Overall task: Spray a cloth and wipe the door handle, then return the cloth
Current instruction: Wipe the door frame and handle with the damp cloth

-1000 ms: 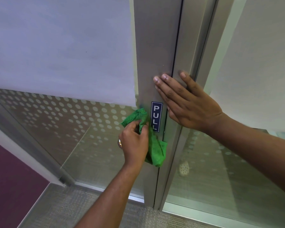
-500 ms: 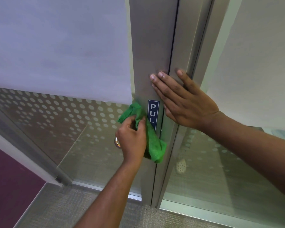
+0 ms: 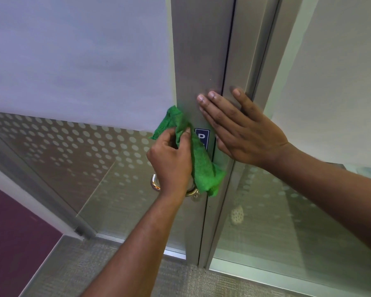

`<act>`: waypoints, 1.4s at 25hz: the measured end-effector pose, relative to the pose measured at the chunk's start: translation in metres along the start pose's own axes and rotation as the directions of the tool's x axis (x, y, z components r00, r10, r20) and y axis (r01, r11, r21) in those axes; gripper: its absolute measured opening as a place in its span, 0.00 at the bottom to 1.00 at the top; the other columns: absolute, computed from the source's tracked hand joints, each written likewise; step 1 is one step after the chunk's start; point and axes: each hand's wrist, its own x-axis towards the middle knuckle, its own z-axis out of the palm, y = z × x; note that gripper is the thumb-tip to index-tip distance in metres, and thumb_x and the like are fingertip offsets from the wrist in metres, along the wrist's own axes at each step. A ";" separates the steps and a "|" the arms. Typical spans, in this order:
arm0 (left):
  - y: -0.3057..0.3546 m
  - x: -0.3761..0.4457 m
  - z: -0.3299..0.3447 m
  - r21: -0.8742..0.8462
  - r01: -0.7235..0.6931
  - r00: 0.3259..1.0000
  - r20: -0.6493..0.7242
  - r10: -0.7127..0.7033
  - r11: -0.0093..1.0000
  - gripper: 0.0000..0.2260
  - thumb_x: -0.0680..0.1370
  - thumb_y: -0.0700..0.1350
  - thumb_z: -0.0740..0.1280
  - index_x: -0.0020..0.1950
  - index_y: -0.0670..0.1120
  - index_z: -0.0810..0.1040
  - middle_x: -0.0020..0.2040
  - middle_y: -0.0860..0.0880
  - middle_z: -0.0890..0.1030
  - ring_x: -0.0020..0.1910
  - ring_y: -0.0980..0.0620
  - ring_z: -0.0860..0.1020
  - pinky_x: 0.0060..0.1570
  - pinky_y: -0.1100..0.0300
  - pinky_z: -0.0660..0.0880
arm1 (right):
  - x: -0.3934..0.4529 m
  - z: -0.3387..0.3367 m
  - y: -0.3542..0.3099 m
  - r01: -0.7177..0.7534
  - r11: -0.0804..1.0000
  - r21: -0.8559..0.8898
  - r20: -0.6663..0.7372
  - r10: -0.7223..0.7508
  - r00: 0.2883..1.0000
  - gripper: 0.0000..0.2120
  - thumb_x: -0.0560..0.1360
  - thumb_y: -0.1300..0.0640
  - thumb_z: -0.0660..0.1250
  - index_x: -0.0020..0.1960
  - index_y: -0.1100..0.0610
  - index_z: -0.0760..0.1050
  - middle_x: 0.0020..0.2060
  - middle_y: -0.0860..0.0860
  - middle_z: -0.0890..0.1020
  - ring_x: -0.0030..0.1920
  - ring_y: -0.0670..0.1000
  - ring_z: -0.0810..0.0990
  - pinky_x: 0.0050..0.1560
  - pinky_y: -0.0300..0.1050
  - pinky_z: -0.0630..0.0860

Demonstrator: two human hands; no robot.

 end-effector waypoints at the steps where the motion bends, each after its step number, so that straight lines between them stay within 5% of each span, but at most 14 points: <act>1: -0.010 -0.006 -0.001 0.022 0.016 1.000 0.010 -0.017 1.000 0.06 0.77 0.47 0.75 0.42 0.47 0.85 0.34 0.52 0.84 0.32 0.50 0.80 0.36 0.50 0.79 | 0.001 0.000 0.000 0.000 1.000 0.003 -0.005 0.000 1.000 0.34 0.86 0.49 0.52 0.85 0.67 0.56 0.85 0.62 0.60 0.84 0.61 0.61 0.82 0.63 0.58; 4: -0.048 -0.029 -0.011 0.148 0.057 0.994 0.087 -0.071 0.987 0.02 0.76 0.47 0.74 0.45 0.50 0.86 0.36 0.52 0.85 0.35 0.48 0.83 0.38 0.47 0.81 | 0.000 0.000 -0.001 -0.006 1.000 0.005 -0.014 0.006 1.000 0.33 0.86 0.50 0.52 0.85 0.67 0.57 0.84 0.62 0.62 0.84 0.61 0.62 0.82 0.63 0.59; 8: -0.061 -0.036 -0.021 0.291 0.033 0.975 0.199 -0.094 0.956 0.04 0.76 0.43 0.75 0.41 0.46 0.86 0.29 0.56 0.79 0.27 0.58 0.74 0.33 0.59 0.70 | 0.000 0.000 0.000 -0.003 1.000 -0.001 -0.019 0.003 1.000 0.32 0.86 0.50 0.51 0.85 0.67 0.57 0.84 0.62 0.62 0.84 0.61 0.63 0.81 0.64 0.61; 15: -0.021 -0.015 -0.010 0.275 -0.224 0.973 0.111 0.200 0.935 0.07 0.75 0.40 0.75 0.52 0.42 0.88 0.45 0.47 0.89 0.42 0.51 0.84 0.44 0.59 0.79 | 0.000 -0.003 -0.001 -0.003 1.000 -0.024 -0.012 0.002 1.000 0.33 0.86 0.50 0.52 0.85 0.67 0.56 0.84 0.62 0.62 0.84 0.61 0.63 0.81 0.63 0.59; 24: -0.052 -0.031 -0.021 0.342 0.151 0.960 0.174 -0.220 0.928 0.08 0.74 0.44 0.75 0.36 0.44 0.85 0.29 0.45 0.83 0.31 0.41 0.82 0.32 0.44 0.80 | 0.000 -0.002 -0.001 -0.008 1.000 0.001 -0.025 0.008 1.000 0.32 0.86 0.50 0.50 0.85 0.67 0.56 0.84 0.62 0.62 0.84 0.61 0.63 0.81 0.63 0.62; 30: -0.009 -0.004 -0.011 0.166 -0.007 0.998 0.060 -0.003 0.986 0.05 0.75 0.45 0.74 0.41 0.46 0.86 0.33 0.52 0.85 0.33 0.48 0.82 0.35 0.51 0.78 | 0.001 -0.003 -0.001 -0.006 1.000 -0.001 -0.018 0.006 1.000 0.33 0.85 0.50 0.52 0.85 0.67 0.56 0.84 0.62 0.62 0.84 0.61 0.63 0.81 0.63 0.62; 35: -0.044 -0.026 -0.016 0.325 -0.100 0.984 0.171 0.046 0.940 0.04 0.75 0.45 0.74 0.45 0.46 0.87 0.37 0.51 0.86 0.35 0.50 0.81 0.37 0.56 0.77 | -0.001 -0.003 0.000 0.006 1.000 -0.015 -0.013 -0.006 1.000 0.33 0.86 0.50 0.51 0.85 0.67 0.56 0.84 0.62 0.62 0.84 0.61 0.63 0.81 0.63 0.62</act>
